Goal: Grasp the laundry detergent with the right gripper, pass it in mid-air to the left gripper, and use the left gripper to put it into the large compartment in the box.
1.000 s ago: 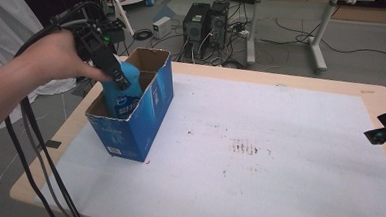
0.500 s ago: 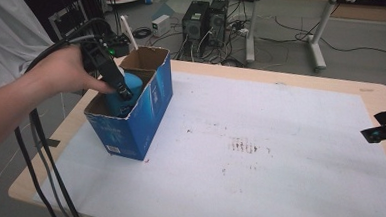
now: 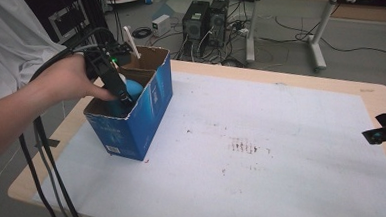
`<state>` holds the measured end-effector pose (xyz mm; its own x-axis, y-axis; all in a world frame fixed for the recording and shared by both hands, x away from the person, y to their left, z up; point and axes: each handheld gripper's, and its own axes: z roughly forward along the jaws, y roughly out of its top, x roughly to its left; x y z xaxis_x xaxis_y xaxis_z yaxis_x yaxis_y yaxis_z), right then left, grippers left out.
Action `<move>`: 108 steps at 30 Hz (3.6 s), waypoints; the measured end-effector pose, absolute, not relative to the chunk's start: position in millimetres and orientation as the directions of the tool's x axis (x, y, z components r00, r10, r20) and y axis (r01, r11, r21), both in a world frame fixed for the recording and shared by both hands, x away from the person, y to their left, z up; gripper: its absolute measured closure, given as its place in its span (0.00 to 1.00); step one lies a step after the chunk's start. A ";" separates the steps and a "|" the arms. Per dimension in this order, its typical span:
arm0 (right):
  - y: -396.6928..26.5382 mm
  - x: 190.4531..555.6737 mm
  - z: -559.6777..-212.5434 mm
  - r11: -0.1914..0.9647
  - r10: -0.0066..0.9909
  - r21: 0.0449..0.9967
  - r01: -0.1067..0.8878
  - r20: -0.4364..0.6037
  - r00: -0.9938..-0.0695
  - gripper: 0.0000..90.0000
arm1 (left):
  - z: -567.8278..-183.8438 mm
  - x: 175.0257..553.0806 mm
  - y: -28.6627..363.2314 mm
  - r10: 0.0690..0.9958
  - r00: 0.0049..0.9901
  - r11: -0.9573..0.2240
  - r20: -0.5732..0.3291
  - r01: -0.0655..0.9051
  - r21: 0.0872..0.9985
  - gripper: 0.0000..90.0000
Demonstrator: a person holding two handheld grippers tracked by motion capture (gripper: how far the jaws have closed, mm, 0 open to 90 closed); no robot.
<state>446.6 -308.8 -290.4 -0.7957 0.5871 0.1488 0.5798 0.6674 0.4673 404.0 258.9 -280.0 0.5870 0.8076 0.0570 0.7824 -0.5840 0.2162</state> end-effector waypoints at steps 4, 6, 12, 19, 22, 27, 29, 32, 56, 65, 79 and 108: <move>-308.5 446.3 -290.5 0.666 0.588 0.469 0.580 0.150 -0.795 0.24 | -282.4 403.5 259.9 0.808 0.587 -0.584 0.058 0.783 0.213 0.42; -308.8 446.1 -290.6 0.667 0.589 0.467 0.581 0.149 -0.794 0.24 | -282.6 403.1 260.1 0.808 0.586 -0.583 0.061 0.783 0.217 0.42; -308.9 445.5 -290.3 0.666 0.589 0.467 0.582 0.149 -0.794 0.24 | -283.5 402.8 259.8 0.806 0.589 -0.586 0.061 0.780 0.218 0.42; -309.3 444.8 -291.1 0.664 0.589 0.471 0.581 0.149 -0.794 0.24 | -283.7 402.0 260.1 0.804 0.591 -0.589 0.062 0.778 0.217 0.42; -309.2 444.7 -291.2 0.665 0.588 0.471 0.580 0.149 -0.795 0.24 | -284.0 402.0 260.0 0.805 0.590 -0.588 0.061 0.779 0.218 0.42; -308.7 444.4 -292.0 0.665 0.587 0.469 0.580 0.151 -0.795 0.24 | -284.1 402.3 260.0 0.805 0.591 -0.588 0.060 0.779 0.218 0.42; -308.8 444.3 -292.5 0.666 0.587 0.469 0.580 0.151 -0.796 0.24 | -284.1 402.3 260.0 0.805 0.590 -0.587 0.061 0.779 0.218 0.42; -308.3 444.1 -293.4 0.667 0.586 0.467 0.581 0.154 -0.795 0.24 | -284.2 402.4 259.9 0.805 0.590 -0.587 0.058 0.780 0.218 0.42; -309.1 443.3 -294.0 0.665 0.582 0.472 0.578 0.158 -0.798 0.24 | -277.1 401.1 257.4 0.777 0.626 -0.626 0.067 0.758 0.182 0.29; -307.1 440.8 -293.0 0.670 0.569 0.477 0.570 0.164 -0.806 0.24 | -247.8 399.6 255.4 0.746 0.659 -0.664 0.097 0.723 0.193 0.22; -295.2 434.1 -285.7 0.653 0.550 0.514 0.556 0.183 -0.815 0.24 | -204.1 402.4 204.8 0.613 0.781 -0.780 0.118 0.575 0.245 0.21; -259.5 426.5 -279.2 0.702 0.474 0.519 0.487 0.171 -0.864 0.24 | -257.5 423.9 99.8 0.399 0.913 -0.898 0.088 0.370 0.237 0.21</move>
